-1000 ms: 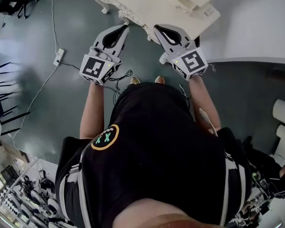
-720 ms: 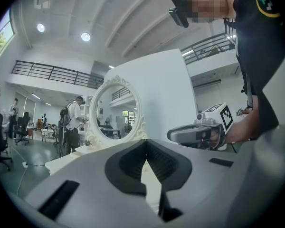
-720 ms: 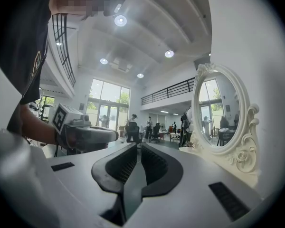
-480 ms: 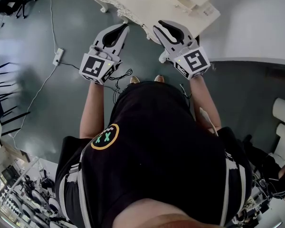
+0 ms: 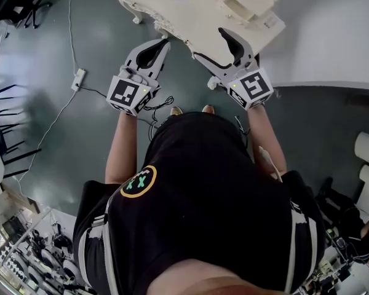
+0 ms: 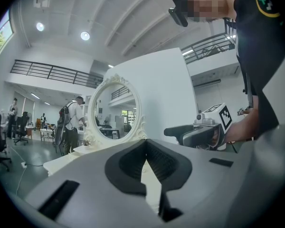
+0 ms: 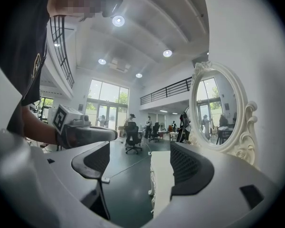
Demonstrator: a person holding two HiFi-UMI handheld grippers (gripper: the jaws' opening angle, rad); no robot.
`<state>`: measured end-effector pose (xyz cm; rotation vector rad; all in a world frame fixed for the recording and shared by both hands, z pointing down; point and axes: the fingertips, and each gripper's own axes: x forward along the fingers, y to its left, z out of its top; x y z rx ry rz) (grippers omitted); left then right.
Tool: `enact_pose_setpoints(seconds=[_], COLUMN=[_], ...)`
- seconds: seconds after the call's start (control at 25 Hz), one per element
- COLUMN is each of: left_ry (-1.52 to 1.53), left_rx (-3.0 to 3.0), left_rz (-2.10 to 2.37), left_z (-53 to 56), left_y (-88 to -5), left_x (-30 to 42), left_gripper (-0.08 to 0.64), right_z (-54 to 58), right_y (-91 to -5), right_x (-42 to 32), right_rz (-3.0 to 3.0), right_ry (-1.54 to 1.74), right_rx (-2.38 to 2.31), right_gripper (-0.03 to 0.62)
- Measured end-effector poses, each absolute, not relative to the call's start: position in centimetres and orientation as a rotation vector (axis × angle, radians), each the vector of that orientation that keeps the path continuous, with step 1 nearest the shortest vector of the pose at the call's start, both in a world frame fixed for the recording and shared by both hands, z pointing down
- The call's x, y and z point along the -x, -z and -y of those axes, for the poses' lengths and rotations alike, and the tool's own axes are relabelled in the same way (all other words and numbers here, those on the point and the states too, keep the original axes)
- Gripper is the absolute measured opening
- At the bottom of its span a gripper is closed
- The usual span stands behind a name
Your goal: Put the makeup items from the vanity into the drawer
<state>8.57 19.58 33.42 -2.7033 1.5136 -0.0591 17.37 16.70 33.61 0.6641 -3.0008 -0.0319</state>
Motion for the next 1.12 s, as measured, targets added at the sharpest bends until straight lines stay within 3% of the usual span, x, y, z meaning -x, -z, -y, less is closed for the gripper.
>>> enact_pose_setpoints(seconds=[0.12, 0.28, 1.12], left_ry=[0.063, 0.062, 0.088], left_rx=[2.701, 2.701, 2.636], left_rz=[-1.514, -1.521, -1.635], left_z=[-19.7, -19.8, -20.2], left_y=[-33.4, -33.4, -33.5], left_x=[-8.5, -8.6, -12.3], left_gripper=[0.020, 0.021, 0.021], right_z=[-16.8, -16.7, -16.4], right_y=[-33.9, -34.5, -35.7], right_x=[-17.2, -17.2, -21.3], right_rz=[2.992, 2.975, 2.986], right_ry=[0.023, 0.002, 0.008], right_rx=[-0.652, -0.649, -0.541], right_gripper=[0.505, 0.597, 0.598])
